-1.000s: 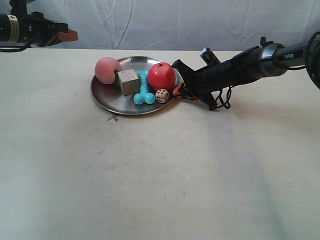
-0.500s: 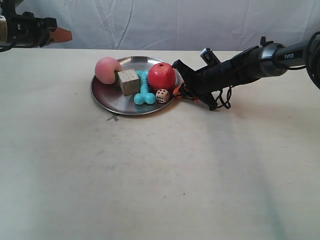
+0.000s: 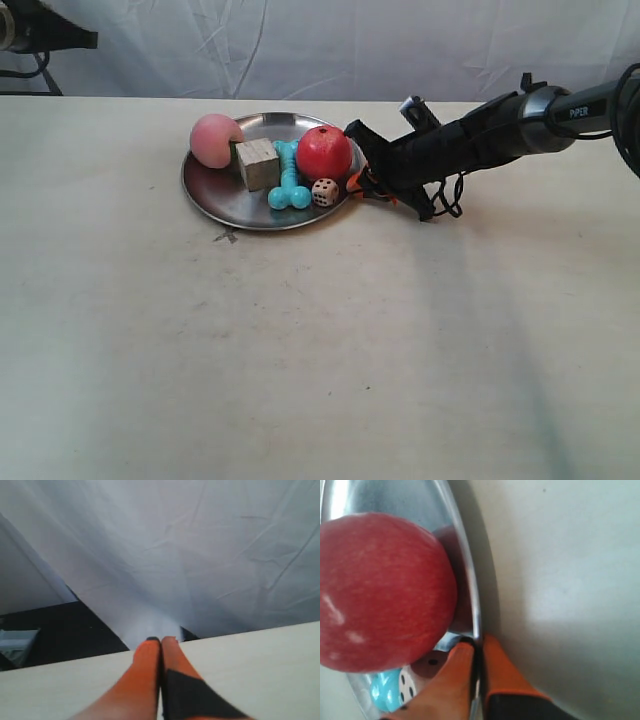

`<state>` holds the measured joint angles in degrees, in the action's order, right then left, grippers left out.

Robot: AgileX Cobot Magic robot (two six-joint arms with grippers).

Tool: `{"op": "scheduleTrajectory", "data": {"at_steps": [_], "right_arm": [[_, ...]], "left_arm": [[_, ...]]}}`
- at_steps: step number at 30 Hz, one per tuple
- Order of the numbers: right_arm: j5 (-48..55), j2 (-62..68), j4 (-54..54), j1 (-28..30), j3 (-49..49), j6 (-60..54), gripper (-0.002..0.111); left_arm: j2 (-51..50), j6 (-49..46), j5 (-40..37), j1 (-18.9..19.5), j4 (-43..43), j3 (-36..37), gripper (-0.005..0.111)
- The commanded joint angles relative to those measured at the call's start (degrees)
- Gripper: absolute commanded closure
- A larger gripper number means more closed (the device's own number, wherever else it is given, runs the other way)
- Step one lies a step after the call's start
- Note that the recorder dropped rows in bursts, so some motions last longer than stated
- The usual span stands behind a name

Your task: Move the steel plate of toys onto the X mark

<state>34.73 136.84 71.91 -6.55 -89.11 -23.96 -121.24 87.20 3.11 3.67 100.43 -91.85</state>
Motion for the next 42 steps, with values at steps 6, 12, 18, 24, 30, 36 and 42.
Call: {"op": "scheduleTrajectory", "data": {"at_steps": [6, 12, 18, 24, 30, 36, 42], "right_arm": [[-0.87, 0.73, -2.97, 0.25, 0.69, -1.49, 0.109], [-1.35, 0.73, -3.0, 0.25, 0.69, -1.49, 0.109], [-1.05, 0.73, -2.95, 0.25, 0.69, -1.49, 0.109], [-0.91, 0.73, -2.95, 0.25, 0.69, -1.49, 0.109], [-0.42, 0.73, -2.86, 0.25, 0.69, -1.49, 0.109], [0.38, 0.73, -2.86, 0.25, 0.69, -1.49, 0.109], [1.58, 0.73, -2.96, 0.25, 0.69, -1.49, 0.109]], "left_arm": [[1.49, -2.3, -6.36, -1.38, -0.48, 10.3, 0.107], [4.17, -0.54, 2.97, -1.38, -13.77, 17.38, 0.107], [3.69, 23.4, 17.5, -1.34, -0.48, 20.9, 0.107], [0.89, 29.59, 23.86, -1.78, -0.48, 22.18, 0.107], [0.64, 29.58, 27.74, -3.37, -0.48, 22.18, 0.107], [-2.5, 29.58, 33.26, -3.26, -0.48, 22.18, 0.104], [-5.17, 29.78, 35.46, -3.26, -0.48, 22.18, 0.084]]}}
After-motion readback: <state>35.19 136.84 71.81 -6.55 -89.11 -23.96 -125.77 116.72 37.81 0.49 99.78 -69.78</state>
